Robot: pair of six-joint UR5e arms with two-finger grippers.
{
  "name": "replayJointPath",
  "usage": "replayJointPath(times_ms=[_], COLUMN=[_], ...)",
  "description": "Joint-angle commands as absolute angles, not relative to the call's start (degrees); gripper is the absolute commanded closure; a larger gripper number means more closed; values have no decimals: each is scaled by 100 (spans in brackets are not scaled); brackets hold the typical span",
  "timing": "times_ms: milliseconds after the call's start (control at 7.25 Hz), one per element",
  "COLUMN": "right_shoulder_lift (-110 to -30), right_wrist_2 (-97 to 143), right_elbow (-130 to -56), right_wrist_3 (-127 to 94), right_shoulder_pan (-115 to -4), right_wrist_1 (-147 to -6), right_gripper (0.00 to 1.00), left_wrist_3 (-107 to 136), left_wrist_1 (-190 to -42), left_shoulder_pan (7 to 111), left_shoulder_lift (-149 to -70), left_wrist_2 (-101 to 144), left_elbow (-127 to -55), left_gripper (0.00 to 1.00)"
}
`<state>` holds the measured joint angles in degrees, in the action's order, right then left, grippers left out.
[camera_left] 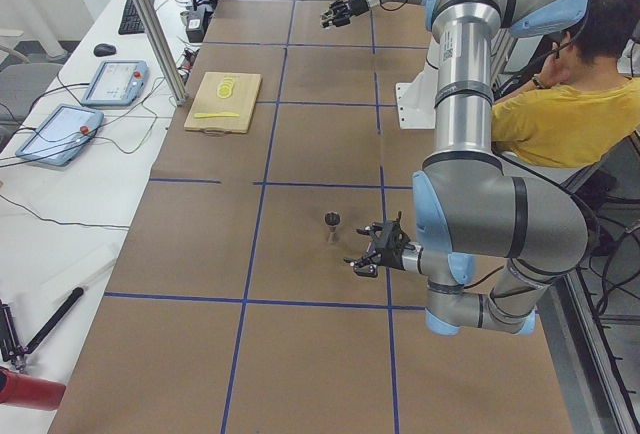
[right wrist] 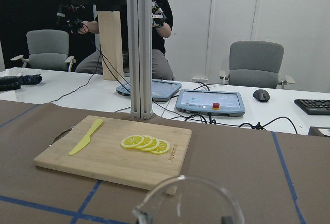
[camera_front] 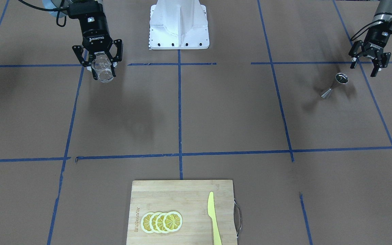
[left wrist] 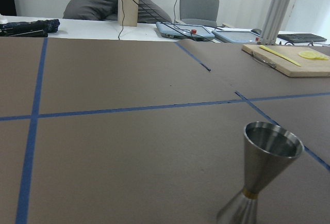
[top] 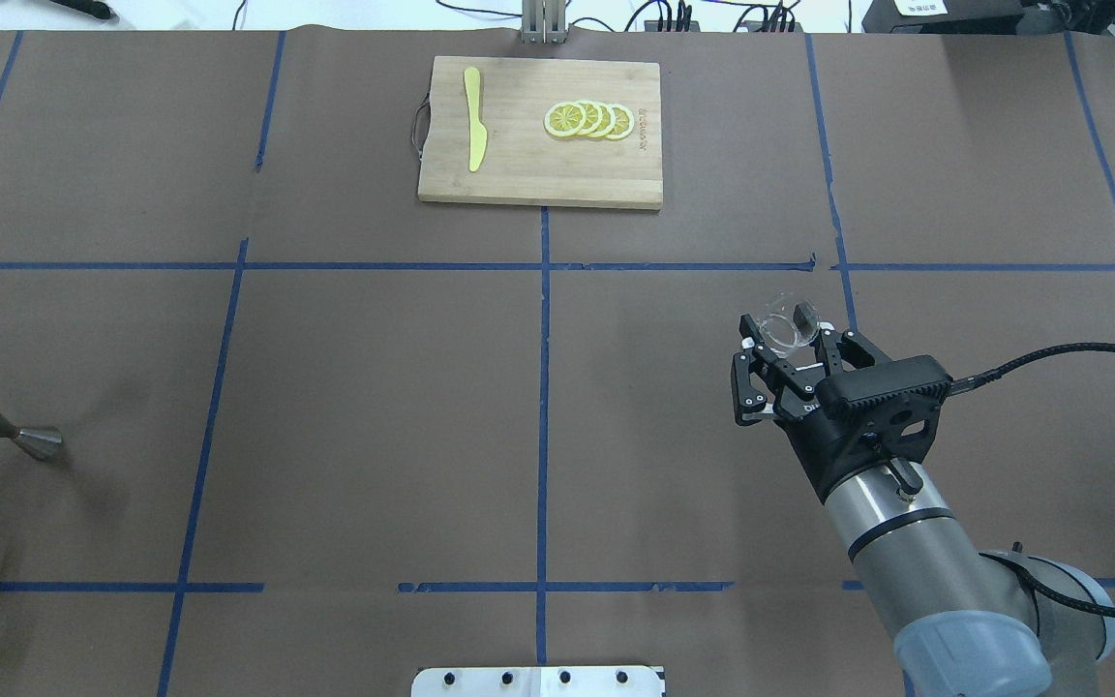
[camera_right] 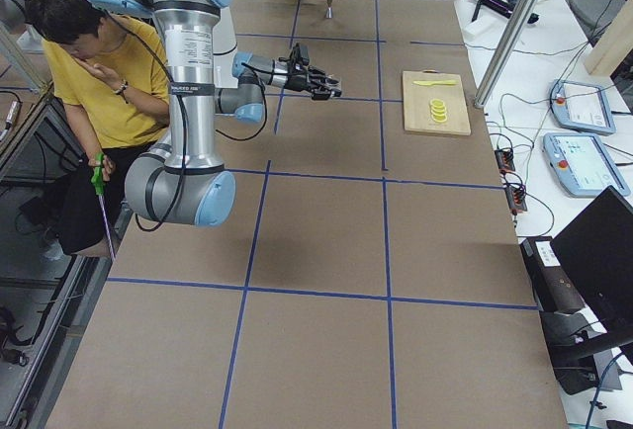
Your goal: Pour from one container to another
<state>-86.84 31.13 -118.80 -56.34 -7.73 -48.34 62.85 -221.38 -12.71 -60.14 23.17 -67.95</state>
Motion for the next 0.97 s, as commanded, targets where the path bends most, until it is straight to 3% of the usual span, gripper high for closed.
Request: replayJointPath(times_ms=[0,414,828], right_shoulder_lift=[-8684,-8684,-8631], right_wrist_2=[3103,3111,3138], right_elbow=[-11883,-11874,-11865], right_wrist_3=[-5634,-5634,-5625], right_shoulder_pan=[-773,-773,-756], right_wrist_1=[-4834,-4834,-4843], right_gripper=[100,100,100], left_wrist_3=[6740,6279,5301], left_wrist_1=[-22148,-22087,-21457], left_shoulder_pan=[-882,548,2622], left_shoulder_lift=[-6003,-6107,-6828], left_wrist_2=[2416,3494,5197], left_elbow=[-6741,-6820,-6899], left_gripper=[1,1,1])
